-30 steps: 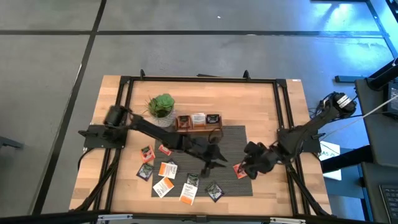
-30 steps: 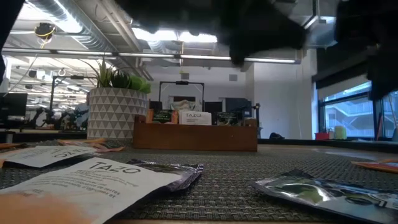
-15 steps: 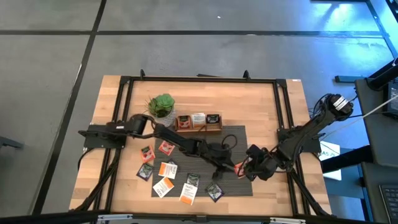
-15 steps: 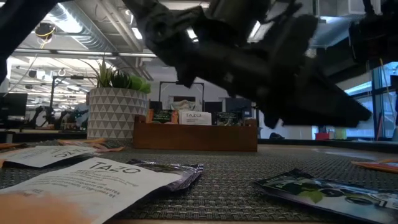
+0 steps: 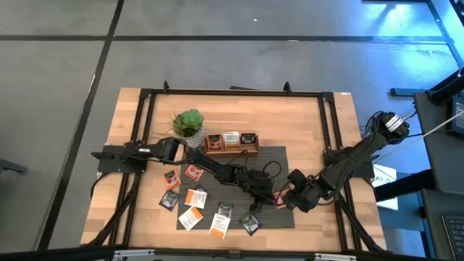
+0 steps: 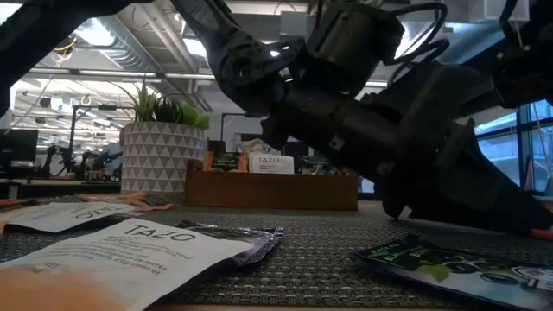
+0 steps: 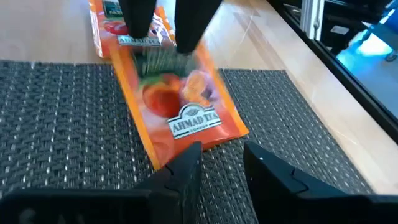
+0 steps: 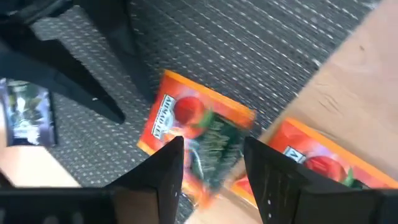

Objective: Pick & Place Tea
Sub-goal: Put the orange tea bag into the left slot of the wooden organizer

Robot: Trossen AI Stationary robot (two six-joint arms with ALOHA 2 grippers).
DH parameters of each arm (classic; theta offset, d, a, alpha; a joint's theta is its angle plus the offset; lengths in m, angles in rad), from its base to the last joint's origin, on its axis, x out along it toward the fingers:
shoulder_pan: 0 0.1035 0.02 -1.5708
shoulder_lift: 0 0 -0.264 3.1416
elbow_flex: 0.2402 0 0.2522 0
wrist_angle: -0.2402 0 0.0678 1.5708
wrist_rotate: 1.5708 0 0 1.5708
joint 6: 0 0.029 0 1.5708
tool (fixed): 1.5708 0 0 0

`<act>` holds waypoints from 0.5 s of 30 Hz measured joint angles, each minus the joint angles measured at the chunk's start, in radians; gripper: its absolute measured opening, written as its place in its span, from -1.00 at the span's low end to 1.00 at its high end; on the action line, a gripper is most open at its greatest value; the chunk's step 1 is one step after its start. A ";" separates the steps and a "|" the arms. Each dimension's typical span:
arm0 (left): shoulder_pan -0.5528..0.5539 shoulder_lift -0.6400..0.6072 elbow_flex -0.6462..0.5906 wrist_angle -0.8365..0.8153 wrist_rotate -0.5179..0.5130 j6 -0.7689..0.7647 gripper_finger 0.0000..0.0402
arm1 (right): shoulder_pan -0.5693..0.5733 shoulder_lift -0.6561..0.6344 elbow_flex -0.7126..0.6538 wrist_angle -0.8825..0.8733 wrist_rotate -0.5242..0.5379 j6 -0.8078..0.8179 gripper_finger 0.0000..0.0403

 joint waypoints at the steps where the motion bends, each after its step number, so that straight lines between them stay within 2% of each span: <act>1: 0.000 0.001 0.001 0.000 -0.001 0.003 -0.43 | 0.000 0.009 0.000 0.003 -0.001 0.004 -0.16; 6: 0.000 0.001 0.003 -0.011 0.003 0.005 -0.44 | 0.000 0.031 0.000 0.029 -0.004 0.024 -0.16; 11: 0.000 0.001 0.003 -0.016 0.008 0.008 -0.43 | 0.010 0.032 0.000 -0.056 -0.040 0.121 -0.16; 15: 0.001 -0.012 -0.002 -0.018 0.044 0.026 -0.43 | 0.042 0.032 0.000 -0.050 -0.038 0.129 -0.16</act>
